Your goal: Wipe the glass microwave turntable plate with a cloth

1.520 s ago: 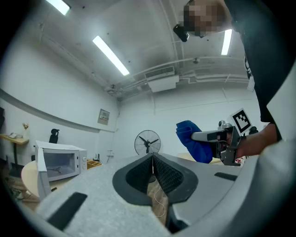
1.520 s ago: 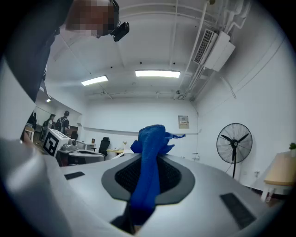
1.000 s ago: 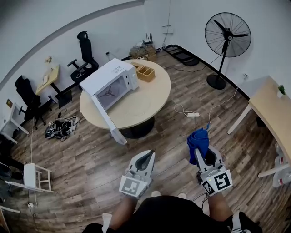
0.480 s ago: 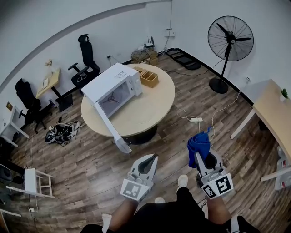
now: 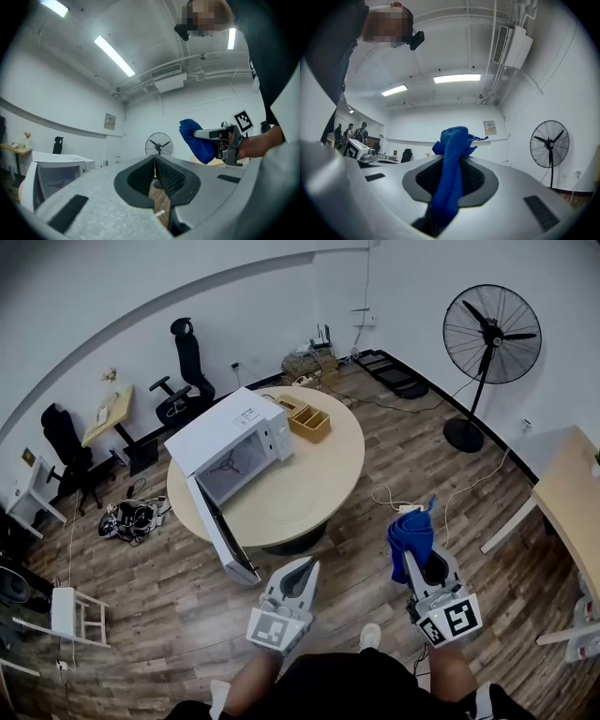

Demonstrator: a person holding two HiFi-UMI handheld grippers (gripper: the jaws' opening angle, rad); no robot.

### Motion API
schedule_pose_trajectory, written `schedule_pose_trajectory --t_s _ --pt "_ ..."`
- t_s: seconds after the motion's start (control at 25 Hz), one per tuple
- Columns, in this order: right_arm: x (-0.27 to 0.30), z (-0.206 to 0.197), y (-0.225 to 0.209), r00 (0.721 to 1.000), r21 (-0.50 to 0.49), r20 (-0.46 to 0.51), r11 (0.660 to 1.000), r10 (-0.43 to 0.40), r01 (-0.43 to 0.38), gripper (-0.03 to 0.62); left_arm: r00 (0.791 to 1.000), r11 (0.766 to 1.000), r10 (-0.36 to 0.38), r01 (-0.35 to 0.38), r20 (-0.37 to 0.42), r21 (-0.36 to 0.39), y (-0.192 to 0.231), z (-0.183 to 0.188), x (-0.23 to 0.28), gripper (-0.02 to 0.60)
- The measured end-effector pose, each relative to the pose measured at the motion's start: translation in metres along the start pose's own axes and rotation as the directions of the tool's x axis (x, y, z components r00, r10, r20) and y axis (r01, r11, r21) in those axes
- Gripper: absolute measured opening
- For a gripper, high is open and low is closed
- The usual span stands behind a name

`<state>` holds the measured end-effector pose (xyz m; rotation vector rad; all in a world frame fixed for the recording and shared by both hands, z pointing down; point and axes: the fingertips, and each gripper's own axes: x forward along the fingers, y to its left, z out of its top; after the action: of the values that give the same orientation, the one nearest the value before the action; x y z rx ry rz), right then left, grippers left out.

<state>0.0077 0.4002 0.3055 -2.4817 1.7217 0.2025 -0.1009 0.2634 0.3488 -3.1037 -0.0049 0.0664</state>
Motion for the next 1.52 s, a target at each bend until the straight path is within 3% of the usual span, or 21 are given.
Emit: schedule_pose_trajectory --t_s 0.44,0.76,1.16,1.52 --pt "0.041 0.004 -0.098 0.996 0.006 0.024 0.997 0.083 -0.083 0.075 0.996 0.996 0.088 -0.088 0.004 0.015 -0.002 -0.005 0.097 0.006" --pt "0.073 0.005 -0.138 0.987 0.030 0.068 0.989 0.145 -0.147 0.075 0.986 0.986 0.167 -0.167 -0.009 0.002 0.008 -0.006 0.134 0.006" --pt "0.151 -0.023 -0.132 0.970 0.055 0.033 0.968 0.242 -0.244 0.075 0.965 0.965 0.261 -0.261 -0.019 -0.001 0.078 -0.020 0.151 0.006" --pt "0.262 -0.047 -0.115 0.943 0.054 -0.003 0.942 0.333 -0.332 0.077 0.945 0.945 0.327 -0.327 -0.004 -0.033 0.177 -0.029 0.176 0.006"
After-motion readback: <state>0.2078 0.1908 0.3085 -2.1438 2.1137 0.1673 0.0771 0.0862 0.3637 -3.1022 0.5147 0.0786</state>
